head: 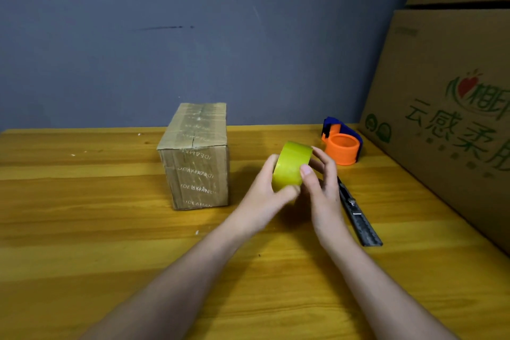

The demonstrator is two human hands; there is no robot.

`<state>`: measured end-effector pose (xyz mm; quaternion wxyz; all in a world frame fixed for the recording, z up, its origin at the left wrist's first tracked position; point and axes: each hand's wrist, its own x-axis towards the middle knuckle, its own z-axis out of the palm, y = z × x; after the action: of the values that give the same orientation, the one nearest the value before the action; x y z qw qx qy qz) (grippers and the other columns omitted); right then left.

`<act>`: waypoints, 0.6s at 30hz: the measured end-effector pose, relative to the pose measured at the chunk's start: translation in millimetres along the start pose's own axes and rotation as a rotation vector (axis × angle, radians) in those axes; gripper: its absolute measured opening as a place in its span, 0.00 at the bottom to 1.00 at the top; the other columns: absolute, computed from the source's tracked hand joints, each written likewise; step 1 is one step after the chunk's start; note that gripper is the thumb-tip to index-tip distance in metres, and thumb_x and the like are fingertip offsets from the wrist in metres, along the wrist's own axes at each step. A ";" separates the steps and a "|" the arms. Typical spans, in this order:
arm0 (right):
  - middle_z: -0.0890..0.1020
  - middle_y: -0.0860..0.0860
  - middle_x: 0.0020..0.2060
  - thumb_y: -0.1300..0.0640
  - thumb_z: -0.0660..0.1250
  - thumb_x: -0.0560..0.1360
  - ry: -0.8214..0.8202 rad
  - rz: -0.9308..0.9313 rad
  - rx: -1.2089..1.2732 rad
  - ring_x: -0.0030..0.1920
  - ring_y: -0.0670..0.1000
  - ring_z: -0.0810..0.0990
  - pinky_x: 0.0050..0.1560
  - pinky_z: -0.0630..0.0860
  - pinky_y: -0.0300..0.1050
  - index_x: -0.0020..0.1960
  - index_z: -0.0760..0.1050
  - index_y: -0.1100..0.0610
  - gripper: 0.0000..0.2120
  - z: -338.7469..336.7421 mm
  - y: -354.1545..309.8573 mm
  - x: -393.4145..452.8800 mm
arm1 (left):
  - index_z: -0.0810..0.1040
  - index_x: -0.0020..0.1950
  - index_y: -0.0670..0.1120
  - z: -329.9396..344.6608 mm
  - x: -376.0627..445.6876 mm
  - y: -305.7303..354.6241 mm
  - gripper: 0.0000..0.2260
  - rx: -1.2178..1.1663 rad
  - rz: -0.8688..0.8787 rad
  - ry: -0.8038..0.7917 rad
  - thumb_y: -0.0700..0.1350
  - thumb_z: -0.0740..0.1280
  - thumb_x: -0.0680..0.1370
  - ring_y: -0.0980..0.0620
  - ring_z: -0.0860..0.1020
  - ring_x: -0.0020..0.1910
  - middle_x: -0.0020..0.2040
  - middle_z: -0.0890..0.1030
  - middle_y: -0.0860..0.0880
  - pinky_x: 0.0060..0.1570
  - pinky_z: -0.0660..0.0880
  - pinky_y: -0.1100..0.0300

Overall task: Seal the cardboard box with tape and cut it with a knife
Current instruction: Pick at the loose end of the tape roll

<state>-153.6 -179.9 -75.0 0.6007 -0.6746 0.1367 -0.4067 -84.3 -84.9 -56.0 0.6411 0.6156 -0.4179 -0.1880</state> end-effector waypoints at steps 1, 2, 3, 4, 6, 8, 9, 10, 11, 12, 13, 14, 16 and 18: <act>0.73 0.48 0.63 0.43 0.62 0.70 -0.004 0.018 -0.024 0.58 0.39 0.74 0.47 0.75 0.30 0.68 0.65 0.46 0.27 -0.7 0.7 0.6 | 0.70 0.54 0.50 0.9 -1.8 -6.0 0.19 0.127 0.032 0.030 0.51 0.68 0.65 0.52 0.77 0.43 0.44 0.79 0.51 0.47 0.75 0.57; 0.72 0.47 0.64 0.40 0.61 0.70 -0.008 0.033 -0.067 0.61 0.40 0.73 0.48 0.74 0.31 0.69 0.63 0.45 0.28 -1.4 1.6 1.3 | 0.69 0.55 0.52 2.2 -3.8 -11.7 0.22 0.239 0.049 0.088 0.53 0.69 0.65 0.50 0.79 0.45 0.46 0.80 0.51 0.48 0.77 0.52; 0.70 0.47 0.66 0.37 0.60 0.70 -0.009 0.030 -0.147 0.63 0.42 0.71 0.52 0.72 0.32 0.70 0.62 0.45 0.31 -2.1 2.5 1.5 | 0.67 0.55 0.53 3.9 -5.1 -15.6 0.23 0.318 0.064 0.153 0.55 0.70 0.64 0.48 0.79 0.46 0.47 0.80 0.51 0.49 0.77 0.49; 0.68 0.48 0.68 0.35 0.58 0.70 -0.016 -0.001 -0.267 0.66 0.44 0.69 0.57 0.69 0.34 0.71 0.60 0.45 0.33 -3.2 2.6 1.5 | 0.67 0.55 0.54 4.9 -6.7 -17.6 0.22 0.358 0.072 0.205 0.55 0.69 0.64 0.47 0.79 0.47 0.47 0.80 0.51 0.48 0.77 0.48; 0.65 0.47 0.70 0.35 0.55 0.72 -0.037 -0.163 -0.540 0.69 0.44 0.64 0.65 0.63 0.38 0.73 0.58 0.46 0.32 -7.2 0.8 0.7 | 0.66 0.56 0.57 4.2 -7.9 -19.3 0.22 0.413 0.070 0.250 0.54 0.69 0.65 0.46 0.79 0.46 0.47 0.81 0.52 0.46 0.77 0.49; 0.66 0.46 0.70 0.41 0.57 0.75 -0.056 -0.391 -0.717 0.69 0.43 0.64 0.67 0.60 0.39 0.72 0.61 0.45 0.27 -11.3 -3.9 1.0 | 0.67 0.59 0.57 0.4 -8.3 -21.7 0.23 0.506 0.074 0.278 0.52 0.68 0.66 0.46 0.80 0.48 0.49 0.82 0.52 0.47 0.76 0.51; 0.68 0.45 0.69 0.44 0.59 0.76 -0.069 -0.476 -0.756 0.68 0.44 0.66 0.67 0.60 0.40 0.71 0.64 0.46 0.24 -11.8 -6.2 1.1 | 0.68 0.61 0.56 -0.9 -8.5 -22.8 0.23 0.543 0.088 0.289 0.52 0.67 0.66 0.46 0.80 0.49 0.51 0.82 0.51 0.48 0.76 0.52; 0.70 0.46 0.67 0.47 0.61 0.76 -0.085 -0.533 -0.768 0.67 0.45 0.67 0.66 0.62 0.40 0.69 0.68 0.46 0.21 -11.4 -7.0 0.8 | 0.69 0.62 0.54 -1.6 -9.3 -22.4 0.24 0.567 0.104 0.301 0.53 0.66 0.66 0.47 0.80 0.51 0.52 0.82 0.51 0.49 0.76 0.53; 0.72 0.46 0.66 0.49 0.62 0.76 -0.101 -0.567 -0.765 0.65 0.45 0.69 0.66 0.64 0.39 0.67 0.71 0.48 0.19 -9.9 -7.3 0.0 | 0.69 0.63 0.53 -2.0 -9.4 -23.2 0.25 0.580 0.128 0.311 0.55 0.65 0.67 0.47 0.80 0.52 0.54 0.82 0.50 0.51 0.75 0.53; 0.74 0.47 0.64 0.51 0.64 0.76 -0.112 -0.590 -0.757 0.64 0.46 0.70 0.65 0.65 0.37 0.65 0.73 0.50 0.18 -8.6 -6.7 -0.7 | 0.69 0.64 0.52 -2.1 -9.5 -24.2 0.26 0.589 0.142 0.313 0.56 0.63 0.67 0.46 0.80 0.53 0.55 0.82 0.50 0.52 0.76 0.53; 0.75 0.48 0.63 0.53 0.65 0.75 -0.117 -0.607 -0.752 0.63 0.46 0.71 0.65 0.65 0.34 0.63 0.75 0.51 0.16 -8.0 -5.1 -1.1 | 0.69 0.65 0.52 -2.1 -9.2 -25.2 0.27 0.598 0.152 0.311 0.57 0.63 0.67 0.45 0.80 0.54 0.56 0.82 0.49 0.53 0.76 0.52; 0.76 0.48 0.62 0.54 0.66 0.75 -0.116 -0.619 -0.752 0.63 0.46 0.72 0.65 0.64 0.32 0.62 0.76 0.52 0.16 -8.0 -3.8 -1.4 | 0.69 0.66 0.51 -1.8 -9.1 -25.6 0.28 0.609 0.154 0.310 0.57 0.62 0.67 0.44 0.80 0.54 0.56 0.82 0.49 0.54 0.76 0.51; 0.77 0.48 0.60 0.55 0.68 0.74 -0.110 -0.618 -0.741 0.62 0.46 0.74 0.64 0.66 0.33 0.61 0.78 0.53 0.15 -9.2 -2.4 -1.7 | 0.69 0.67 0.52 -2.2 -9.0 -28.0 0.28 0.625 0.162 0.310 0.57 0.62 0.67 0.44 0.80 0.54 0.56 0.82 0.49 0.54 0.76 0.50; 0.78 0.47 0.58 0.54 0.68 0.74 -0.101 -0.585 -0.690 0.59 0.47 0.75 0.62 0.68 0.34 0.58 0.79 0.52 0.13 -9.5 -2.9 -2.6 | 0.69 0.67 0.52 -2.6 -9.4 -28.2 0.29 0.634 0.165 0.296 0.57 0.62 0.67 0.44 0.80 0.54 0.57 0.82 0.49 0.55 0.75 0.50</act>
<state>-162.9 -184.1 -73.9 0.2065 -0.8646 0.0386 -0.4564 -80.1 -81.0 -85.2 0.4848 0.7688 -0.4062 0.0946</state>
